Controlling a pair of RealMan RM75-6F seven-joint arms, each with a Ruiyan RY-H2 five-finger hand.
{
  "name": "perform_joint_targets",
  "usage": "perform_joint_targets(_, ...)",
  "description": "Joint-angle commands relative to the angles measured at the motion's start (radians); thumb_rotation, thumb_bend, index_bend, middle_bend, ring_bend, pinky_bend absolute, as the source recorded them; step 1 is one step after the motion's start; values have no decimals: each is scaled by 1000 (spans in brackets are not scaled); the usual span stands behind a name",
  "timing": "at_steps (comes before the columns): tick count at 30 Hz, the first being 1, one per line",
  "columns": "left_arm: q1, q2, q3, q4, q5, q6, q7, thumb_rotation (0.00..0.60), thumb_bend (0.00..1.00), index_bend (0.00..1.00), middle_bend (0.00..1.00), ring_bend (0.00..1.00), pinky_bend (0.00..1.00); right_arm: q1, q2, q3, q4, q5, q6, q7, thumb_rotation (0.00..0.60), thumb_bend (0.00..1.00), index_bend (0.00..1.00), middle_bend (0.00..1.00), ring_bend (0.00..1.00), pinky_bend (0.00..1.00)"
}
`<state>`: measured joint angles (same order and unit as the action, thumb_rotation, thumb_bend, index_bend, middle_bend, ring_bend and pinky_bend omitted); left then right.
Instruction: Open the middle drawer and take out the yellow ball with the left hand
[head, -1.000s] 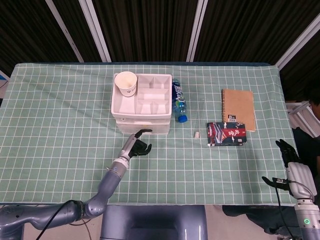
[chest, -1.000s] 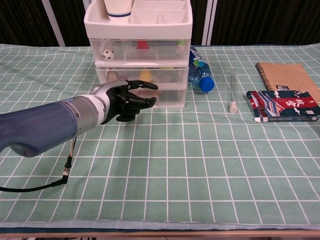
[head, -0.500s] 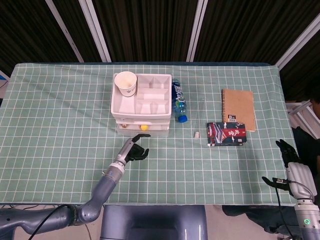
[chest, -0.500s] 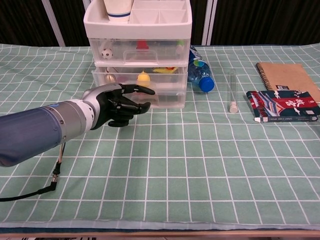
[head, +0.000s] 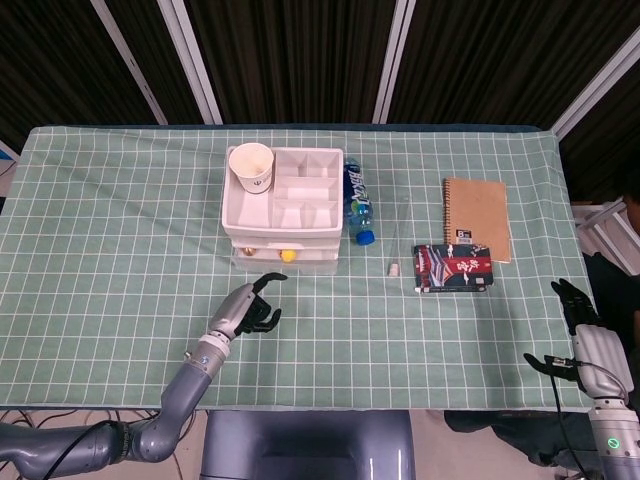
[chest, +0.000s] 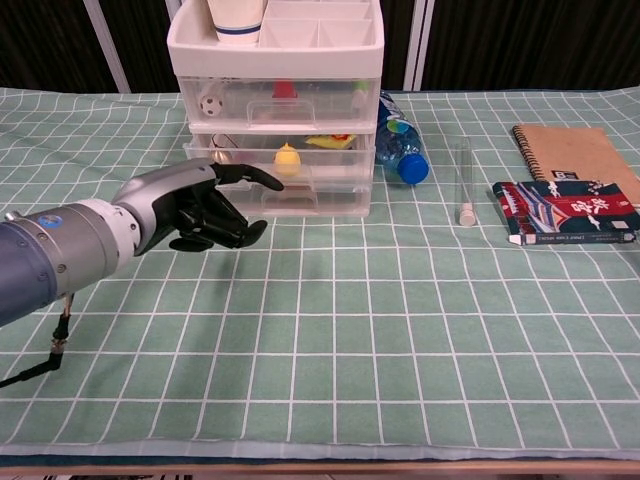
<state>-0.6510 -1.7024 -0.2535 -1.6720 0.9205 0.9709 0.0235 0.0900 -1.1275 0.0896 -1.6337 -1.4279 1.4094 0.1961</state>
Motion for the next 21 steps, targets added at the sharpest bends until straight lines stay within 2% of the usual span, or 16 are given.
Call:
perform_joint_targets(1,-11,26,35,-26,90,84,125,600,462,184,973,997,1000,0,0,0,0,0,0,0,600,49,0,0,0,221)
perform_joint_targets(6,-37,22,18,-39,112,164,282,600,462,216,974,997,1000,0,0,0,-2,0,-1,-1,600,49,0,0,0,221)
perform_joint_targets(10,-61,16,-9,-49,62,194,390,600,462,222,974,997,1000,0,1,0,-2,1,-1,-1,600,50,0,0,0,221)
perform_joint_targets(21,-92,23,-30,-66,-78,216,536,600,462,261,981,999,1000,0,2,0,-2,3,-4,0,600,49,0,0,0,221)
